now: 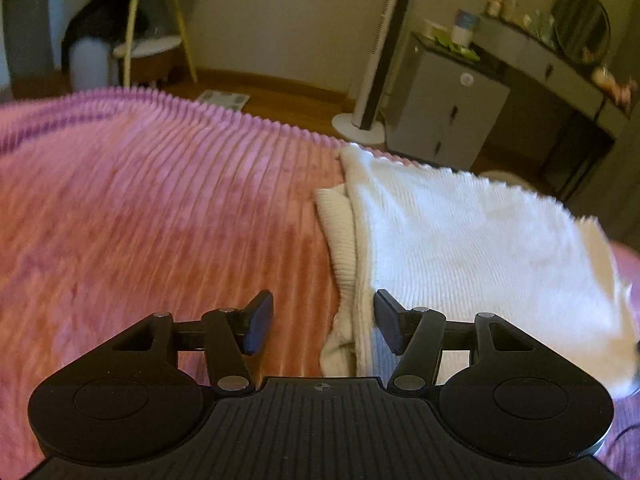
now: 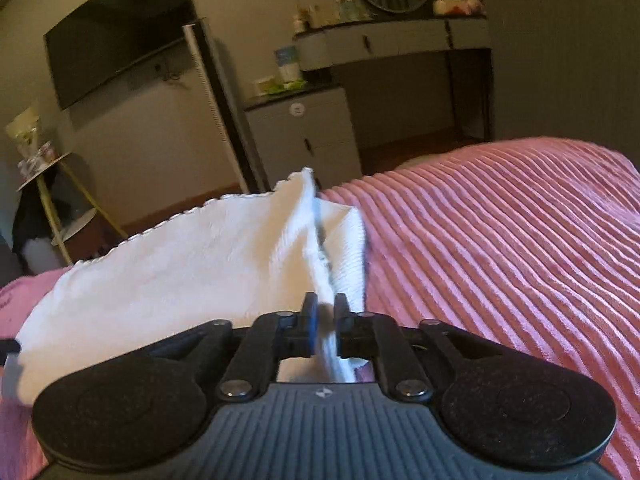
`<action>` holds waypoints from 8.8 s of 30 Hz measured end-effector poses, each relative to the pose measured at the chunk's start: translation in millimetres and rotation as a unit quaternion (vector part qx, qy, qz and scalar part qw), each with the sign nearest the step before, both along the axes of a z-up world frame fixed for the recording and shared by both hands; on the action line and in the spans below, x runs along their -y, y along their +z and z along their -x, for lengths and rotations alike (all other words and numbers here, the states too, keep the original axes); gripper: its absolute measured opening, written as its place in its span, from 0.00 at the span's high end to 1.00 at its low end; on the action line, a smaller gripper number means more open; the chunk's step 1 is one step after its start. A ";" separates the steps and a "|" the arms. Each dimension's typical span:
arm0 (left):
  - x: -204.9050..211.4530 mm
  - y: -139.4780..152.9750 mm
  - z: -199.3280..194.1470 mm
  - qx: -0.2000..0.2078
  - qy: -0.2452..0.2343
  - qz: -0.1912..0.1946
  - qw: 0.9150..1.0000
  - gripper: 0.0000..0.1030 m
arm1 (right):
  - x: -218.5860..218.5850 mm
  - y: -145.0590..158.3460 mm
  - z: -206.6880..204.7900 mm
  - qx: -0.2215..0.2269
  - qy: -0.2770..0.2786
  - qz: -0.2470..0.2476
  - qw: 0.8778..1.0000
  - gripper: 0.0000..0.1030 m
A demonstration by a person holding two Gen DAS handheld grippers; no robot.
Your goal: Fold small clothes
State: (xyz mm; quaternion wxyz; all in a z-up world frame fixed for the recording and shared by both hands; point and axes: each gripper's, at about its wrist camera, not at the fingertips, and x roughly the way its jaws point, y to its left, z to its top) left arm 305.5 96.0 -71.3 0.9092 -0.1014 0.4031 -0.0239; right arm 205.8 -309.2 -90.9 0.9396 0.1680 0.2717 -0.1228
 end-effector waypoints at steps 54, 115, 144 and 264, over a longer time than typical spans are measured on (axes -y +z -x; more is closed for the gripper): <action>-11.5 -20.2 -69.6 -0.116 -0.030 0.207 0.971 0.74 | -130.3 -31.7 -90.7 -0.038 0.151 0.076 0.985 0.87; 157.8 -11.9 25.3 -0.034 -0.153 -0.087 0.984 0.38 | 5.1 -6.9 -71.9 -0.022 0.103 -0.162 0.981 0.65; 158.4 -9.2 10.1 -0.073 -0.148 -0.009 0.986 0.36 | 17.5 32.3 -8.8 0.034 0.055 -0.017 0.998 0.44; 128.9 25.8 46.2 -0.002 -0.144 -0.136 0.980 0.35 | -86.0 43.6 5.6 -0.027 0.151 0.056 0.987 0.70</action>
